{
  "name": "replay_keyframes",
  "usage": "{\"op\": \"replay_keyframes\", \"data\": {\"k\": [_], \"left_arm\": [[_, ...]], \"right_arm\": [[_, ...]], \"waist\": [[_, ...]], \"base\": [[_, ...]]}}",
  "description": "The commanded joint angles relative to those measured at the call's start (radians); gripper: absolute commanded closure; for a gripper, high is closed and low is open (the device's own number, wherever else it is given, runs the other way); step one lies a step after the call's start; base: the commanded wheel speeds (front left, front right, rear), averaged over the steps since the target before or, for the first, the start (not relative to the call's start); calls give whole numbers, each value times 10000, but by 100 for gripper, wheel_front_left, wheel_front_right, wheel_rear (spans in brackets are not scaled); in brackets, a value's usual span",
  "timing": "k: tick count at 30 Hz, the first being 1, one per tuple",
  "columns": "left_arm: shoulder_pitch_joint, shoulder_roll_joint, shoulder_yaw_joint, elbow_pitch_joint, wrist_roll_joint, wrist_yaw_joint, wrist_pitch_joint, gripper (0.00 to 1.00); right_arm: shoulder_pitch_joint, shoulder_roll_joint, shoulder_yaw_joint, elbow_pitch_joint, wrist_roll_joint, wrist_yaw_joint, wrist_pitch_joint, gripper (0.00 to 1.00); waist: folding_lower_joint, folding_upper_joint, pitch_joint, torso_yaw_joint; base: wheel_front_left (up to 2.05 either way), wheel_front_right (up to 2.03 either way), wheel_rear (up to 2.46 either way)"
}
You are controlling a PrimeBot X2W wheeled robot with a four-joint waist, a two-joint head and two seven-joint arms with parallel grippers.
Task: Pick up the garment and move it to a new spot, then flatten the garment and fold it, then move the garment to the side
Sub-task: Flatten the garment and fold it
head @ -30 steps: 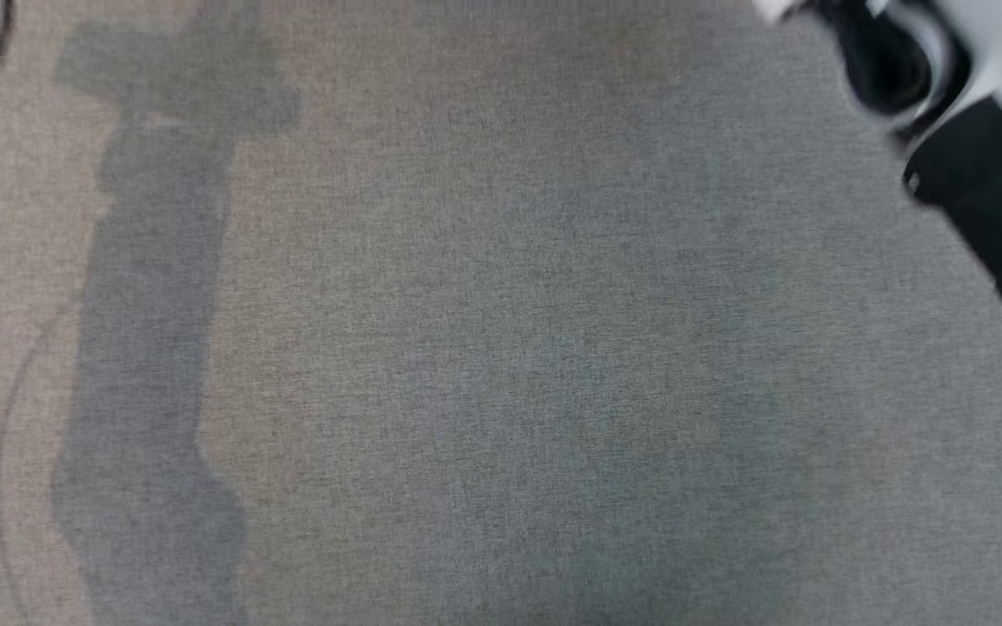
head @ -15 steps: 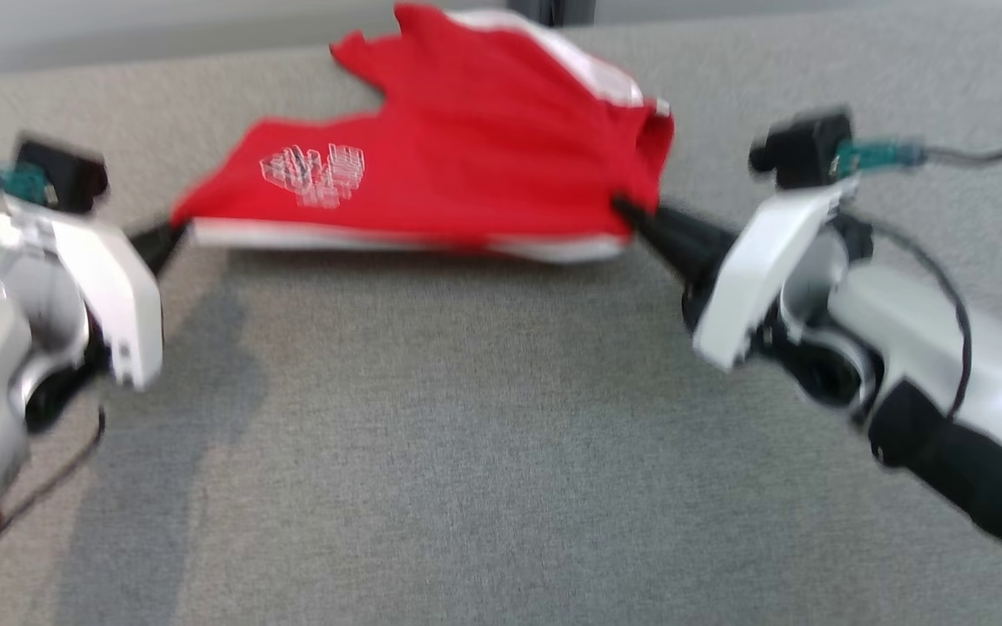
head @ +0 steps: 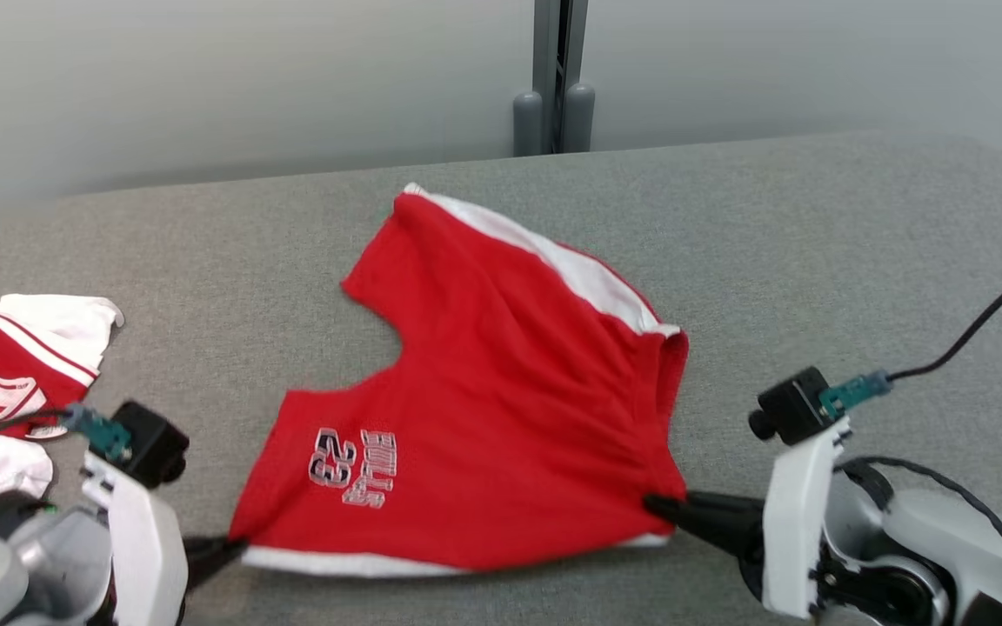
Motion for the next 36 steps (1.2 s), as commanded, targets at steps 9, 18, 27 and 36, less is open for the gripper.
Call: {"op": "replay_keyframes", "data": {"k": [9, 18, 27, 36], "left_arm": [[698, 1763, -74, -2883, -949, 1257, 977, 100], [-336, 1489, 369, -2314, -1389, 940, 1832, 100], [-2691, 266, 1006, 252, -1787, 433, 3823, 100], [-4610, -809, 1322, 2432, -1322, 115, 4601, 100]], "right_arm": [[768, -1297, -169, -1663, -67, 2, 968, 100], [453, -1023, -998, -1737, 334, 2, 1272, 100], [-556, -412, -1625, -1333, 1210, 2, 2239, 100], [-1480, 54, -2267, -645, 1194, 2, 2053, 100]], "waist": [[0, 0, -98, -287], [0, 0, 353, -509], [0, 0, 1214, -1098], [0, 0, 2154, -1683]], "base": [[0, 0, 0], [0, 0, 0], [0, 0, 0], [0, 0, 0]]}}
